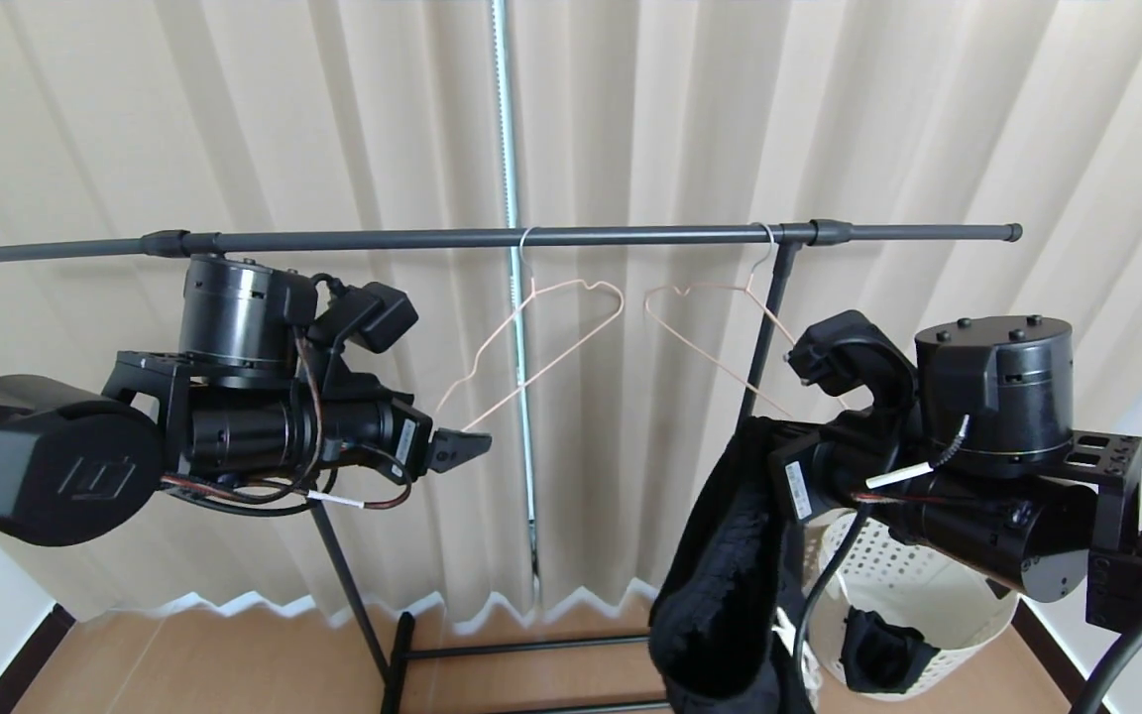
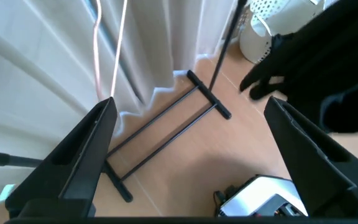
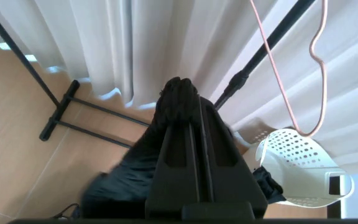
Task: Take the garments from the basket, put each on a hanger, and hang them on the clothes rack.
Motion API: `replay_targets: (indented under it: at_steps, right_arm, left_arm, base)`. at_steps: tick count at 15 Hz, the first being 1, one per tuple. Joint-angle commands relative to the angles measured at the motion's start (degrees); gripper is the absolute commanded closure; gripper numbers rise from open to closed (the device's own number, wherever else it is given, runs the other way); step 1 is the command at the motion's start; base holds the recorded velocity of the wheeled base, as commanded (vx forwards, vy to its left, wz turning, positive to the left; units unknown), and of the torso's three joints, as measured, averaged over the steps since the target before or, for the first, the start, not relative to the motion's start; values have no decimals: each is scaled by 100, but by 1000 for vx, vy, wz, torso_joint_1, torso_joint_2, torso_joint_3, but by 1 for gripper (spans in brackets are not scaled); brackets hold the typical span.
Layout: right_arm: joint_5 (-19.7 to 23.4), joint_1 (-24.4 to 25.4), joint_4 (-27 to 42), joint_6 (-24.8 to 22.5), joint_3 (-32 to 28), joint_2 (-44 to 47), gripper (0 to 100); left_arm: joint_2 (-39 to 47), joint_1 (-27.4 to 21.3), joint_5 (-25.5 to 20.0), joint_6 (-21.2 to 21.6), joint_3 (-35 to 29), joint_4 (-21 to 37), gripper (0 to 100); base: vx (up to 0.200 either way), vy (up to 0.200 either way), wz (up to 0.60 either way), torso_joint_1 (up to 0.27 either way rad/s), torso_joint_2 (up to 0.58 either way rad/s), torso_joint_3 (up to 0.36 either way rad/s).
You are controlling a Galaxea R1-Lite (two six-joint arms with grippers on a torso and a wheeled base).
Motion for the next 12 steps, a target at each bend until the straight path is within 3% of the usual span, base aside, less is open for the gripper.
replay_targets:
  at_steps: [1,3,6,12]
  right_arm:
    - [-1,0,-3,-2,8,-14,100]
    - [-1,0,-3,-2,17,-14,100]
    - [-1,0,-3,-2,26,-32,100]
    - [-1,0,-3,-2,52,-32,100]
  left_arm:
    - [160,0,27,-18,-46,-3,0]
    - [195,-8,89,-1,-46,-21,0]
    - [256,-35,291,184,-29,-152,0]
    - [1689,-149,1108,69,-1075,-530,0]
  base:
    - [200,0,0,-17,-7,7]
    - [200,0,0,27,7,-2]
    - [0,0,0,0,0,0]
    - [0,0,0,0,0,0]
